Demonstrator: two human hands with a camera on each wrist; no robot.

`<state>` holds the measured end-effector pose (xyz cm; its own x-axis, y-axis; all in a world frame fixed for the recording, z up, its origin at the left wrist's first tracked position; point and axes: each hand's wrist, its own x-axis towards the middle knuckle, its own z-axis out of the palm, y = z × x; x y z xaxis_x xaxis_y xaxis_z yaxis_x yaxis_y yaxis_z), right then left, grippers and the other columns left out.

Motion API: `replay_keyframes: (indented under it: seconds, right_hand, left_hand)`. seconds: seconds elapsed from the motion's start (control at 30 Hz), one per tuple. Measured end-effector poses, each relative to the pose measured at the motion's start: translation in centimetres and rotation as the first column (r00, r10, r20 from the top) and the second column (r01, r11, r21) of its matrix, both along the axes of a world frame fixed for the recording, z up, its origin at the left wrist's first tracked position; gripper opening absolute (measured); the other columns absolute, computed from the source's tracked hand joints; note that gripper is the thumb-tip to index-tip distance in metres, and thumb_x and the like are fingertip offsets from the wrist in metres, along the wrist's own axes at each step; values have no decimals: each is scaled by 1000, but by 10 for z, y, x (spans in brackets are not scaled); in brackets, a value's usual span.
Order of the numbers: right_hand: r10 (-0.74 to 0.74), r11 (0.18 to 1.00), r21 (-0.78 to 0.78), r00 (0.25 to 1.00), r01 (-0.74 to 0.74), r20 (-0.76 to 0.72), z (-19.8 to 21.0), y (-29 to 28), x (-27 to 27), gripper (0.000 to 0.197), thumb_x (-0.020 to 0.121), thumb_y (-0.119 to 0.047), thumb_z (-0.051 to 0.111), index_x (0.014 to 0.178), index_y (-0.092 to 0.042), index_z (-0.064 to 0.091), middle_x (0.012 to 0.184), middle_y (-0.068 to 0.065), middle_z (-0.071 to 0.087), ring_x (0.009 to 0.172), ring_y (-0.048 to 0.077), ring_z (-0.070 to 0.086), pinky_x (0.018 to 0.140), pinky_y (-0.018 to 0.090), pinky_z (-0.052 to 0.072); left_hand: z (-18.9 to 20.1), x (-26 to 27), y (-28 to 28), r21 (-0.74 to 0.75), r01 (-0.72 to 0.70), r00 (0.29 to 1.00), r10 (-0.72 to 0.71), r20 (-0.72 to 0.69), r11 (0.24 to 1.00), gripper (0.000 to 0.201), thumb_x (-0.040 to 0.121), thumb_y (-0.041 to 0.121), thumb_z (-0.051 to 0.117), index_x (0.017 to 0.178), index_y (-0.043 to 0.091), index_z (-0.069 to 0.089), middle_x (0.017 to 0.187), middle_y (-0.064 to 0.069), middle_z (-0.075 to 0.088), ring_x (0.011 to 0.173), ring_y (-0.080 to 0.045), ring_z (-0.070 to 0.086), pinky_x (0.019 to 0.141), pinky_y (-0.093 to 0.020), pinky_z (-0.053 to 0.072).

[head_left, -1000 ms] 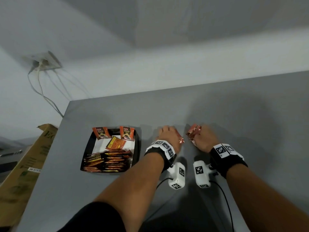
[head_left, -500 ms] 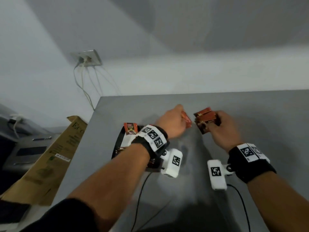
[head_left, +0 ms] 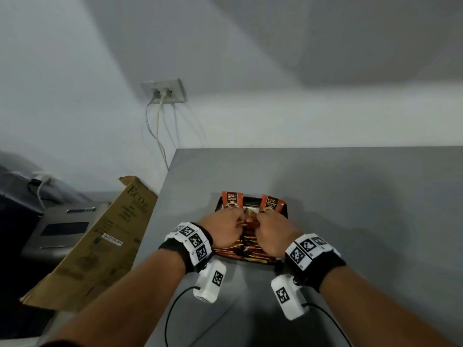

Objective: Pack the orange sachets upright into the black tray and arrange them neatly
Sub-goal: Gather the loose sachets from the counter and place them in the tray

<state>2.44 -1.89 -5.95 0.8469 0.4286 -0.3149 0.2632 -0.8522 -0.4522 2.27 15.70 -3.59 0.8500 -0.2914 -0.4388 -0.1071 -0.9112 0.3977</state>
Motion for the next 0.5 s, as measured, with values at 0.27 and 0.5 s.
replay_keyframes:
  seconds: [0.27, 0.5]
  right_hand:
    - [9, 994, -103, 992, -22, -122, 10, 20, 9, 36, 98, -42, 37, 106, -16, 60, 120, 9, 57, 118, 26, 48, 107, 39, 34]
    - [26, 994, -95, 983, -44, -181, 12, 26, 21, 16, 90, -36, 51, 98, -23, 55, 123, 7, 57, 123, 27, 45, 111, 43, 27]
  left_hand:
    - [-15, 4, 15, 36, 130, 991, -129, -38, 991, 71, 62, 69, 65, 125, 38, 49, 121, 9, 58, 109, -15, 59, 94, -39, 53]
    - [-21, -3, 22, -22, 215, 976, -214, 37, 976, 70, 86, 58, 60, 145, 28, 38, 136, 3, 56, 120, -18, 55, 98, -34, 49]
